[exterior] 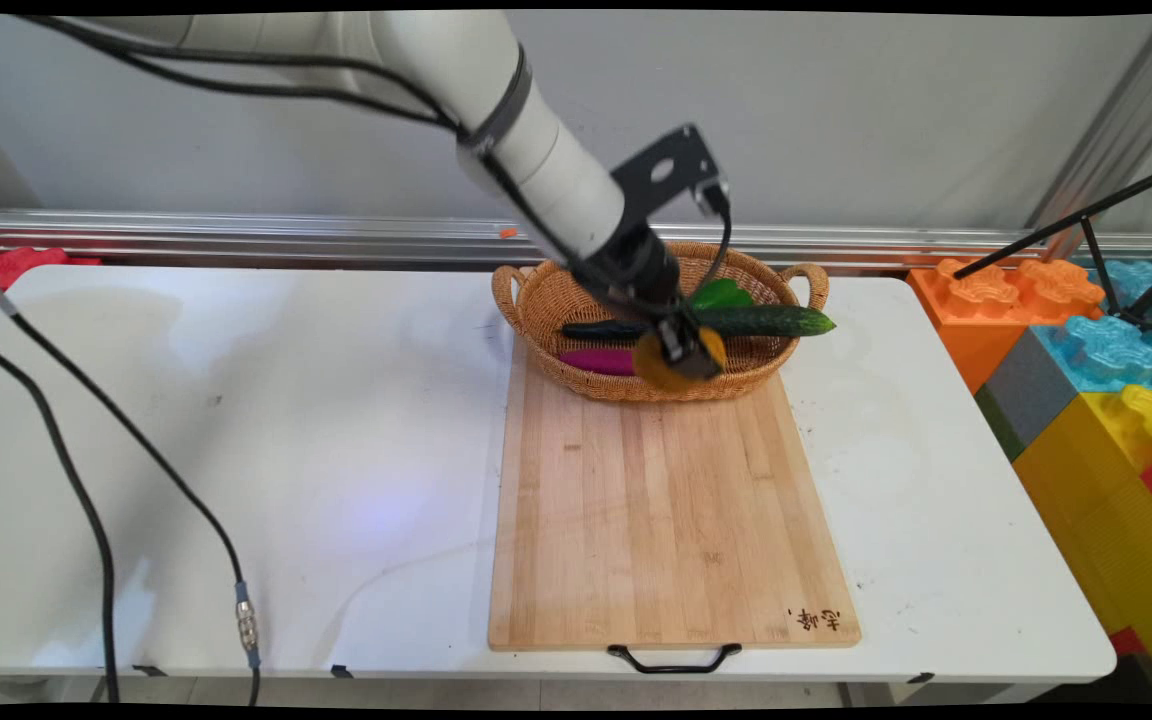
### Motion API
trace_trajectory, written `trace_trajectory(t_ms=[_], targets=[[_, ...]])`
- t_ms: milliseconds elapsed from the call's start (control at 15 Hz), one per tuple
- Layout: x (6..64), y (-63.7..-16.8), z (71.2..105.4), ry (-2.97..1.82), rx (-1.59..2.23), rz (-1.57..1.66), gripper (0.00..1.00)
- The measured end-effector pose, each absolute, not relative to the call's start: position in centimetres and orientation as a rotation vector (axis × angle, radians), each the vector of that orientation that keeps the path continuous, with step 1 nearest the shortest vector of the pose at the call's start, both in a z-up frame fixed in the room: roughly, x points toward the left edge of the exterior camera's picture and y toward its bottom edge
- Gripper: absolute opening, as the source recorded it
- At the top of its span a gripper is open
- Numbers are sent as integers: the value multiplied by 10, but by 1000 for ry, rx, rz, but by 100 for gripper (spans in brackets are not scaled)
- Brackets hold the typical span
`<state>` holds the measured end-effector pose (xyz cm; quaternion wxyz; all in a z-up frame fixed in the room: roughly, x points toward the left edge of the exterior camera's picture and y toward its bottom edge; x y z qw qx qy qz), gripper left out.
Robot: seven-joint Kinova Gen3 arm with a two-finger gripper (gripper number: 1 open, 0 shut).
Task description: Place the picked object on the cutting board
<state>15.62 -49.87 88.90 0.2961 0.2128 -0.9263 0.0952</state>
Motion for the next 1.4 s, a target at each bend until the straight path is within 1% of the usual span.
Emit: trace_trajectory(t_ms=[333,533,733,1133,1200,1400], targets=[[147,-474,856,-2503,500,213,0],[139,-465,827,-2520,471,213,0],[133,-460,804,-2530,447,217,0],[126,-453,779,-2543,418,220,0],[125,-452,776,-2543,416,221,100],[120,-450,777,-2535,409,214,100]])
